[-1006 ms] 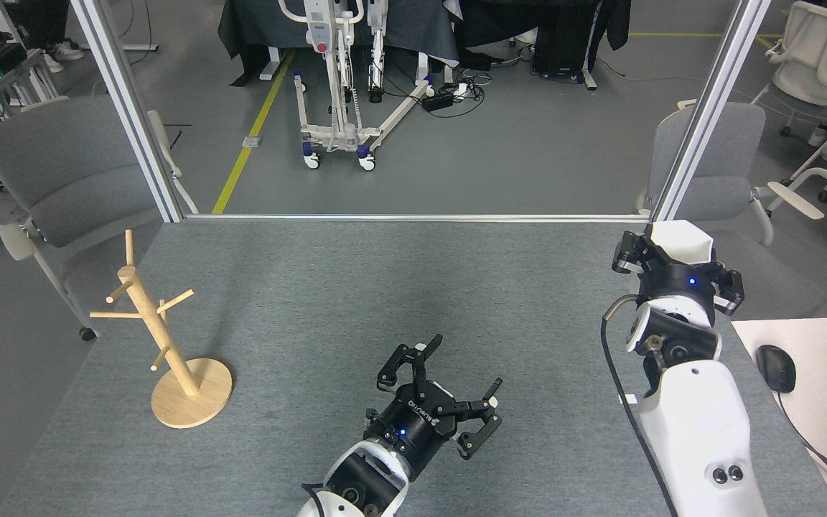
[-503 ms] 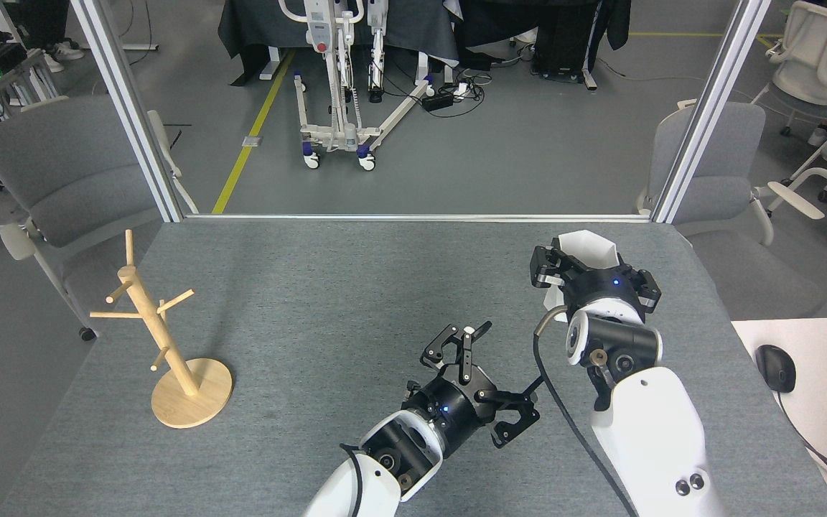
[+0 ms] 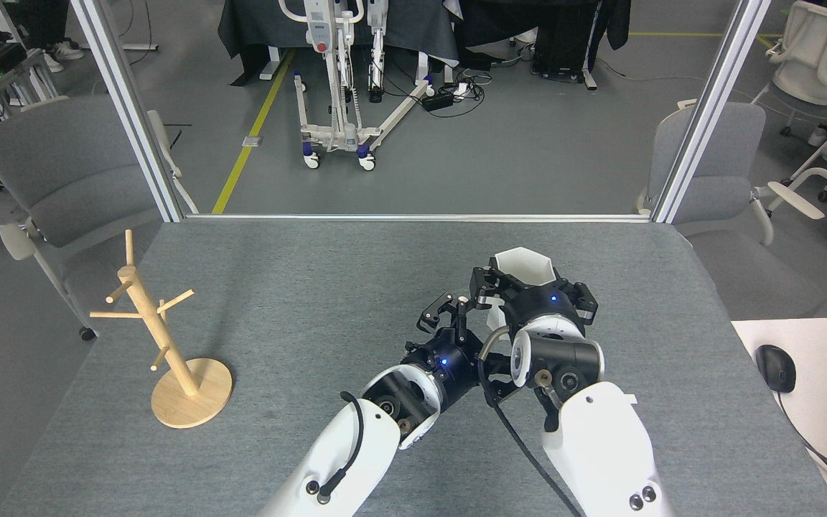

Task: Hang cup on storage rack
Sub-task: 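Grasp the white cup with the left gripper next to the right gripper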

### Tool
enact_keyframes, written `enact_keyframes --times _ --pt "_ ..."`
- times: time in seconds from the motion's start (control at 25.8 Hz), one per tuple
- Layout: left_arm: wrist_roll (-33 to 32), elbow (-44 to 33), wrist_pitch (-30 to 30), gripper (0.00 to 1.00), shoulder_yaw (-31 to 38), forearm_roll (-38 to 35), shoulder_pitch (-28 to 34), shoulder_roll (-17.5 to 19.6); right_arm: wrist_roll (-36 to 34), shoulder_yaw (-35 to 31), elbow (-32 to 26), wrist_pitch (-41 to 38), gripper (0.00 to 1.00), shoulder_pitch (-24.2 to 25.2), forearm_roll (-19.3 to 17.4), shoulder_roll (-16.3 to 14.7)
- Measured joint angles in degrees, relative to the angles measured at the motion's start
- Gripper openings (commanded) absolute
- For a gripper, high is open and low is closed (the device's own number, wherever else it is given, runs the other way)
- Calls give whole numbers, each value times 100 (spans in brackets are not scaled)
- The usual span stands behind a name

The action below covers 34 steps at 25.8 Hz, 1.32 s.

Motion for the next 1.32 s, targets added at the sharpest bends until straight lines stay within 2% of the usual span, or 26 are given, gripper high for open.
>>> enact_keyframes --times 0.39,0.66,0.77,0.81,0.97,1.04,1.08,1.32 --pt "-314 369 -19 99 14 535 -171 -6 -24 216 19 59 24 86 2 289" --pt "-396 406 -3 98 40 627 -245 -7 -160 228 34 124 23 290 3 504" --pt "-388 393 -83 85 45 631 -278 -8 -49 91 45 136 22 377 0 542" --pt "-387 389 -83 78 45 631 -280 -3 -39 89 47 144 22 401 0 549" --pt "-403 389 -157 42 38 622 -278 3 -31 60 48 184 22 512 0 579" --pt "-439 392 -207 18 34 607 -277 10 -32 42 47 191 22 557 0 591" --pt "-471 392 -226 0 33 602 -272 12 -33 41 46 206 22 572 -1 595" --pt "-587 401 -307 0 45 607 -248 15 -34 14 48 240 21 593 -1 642"
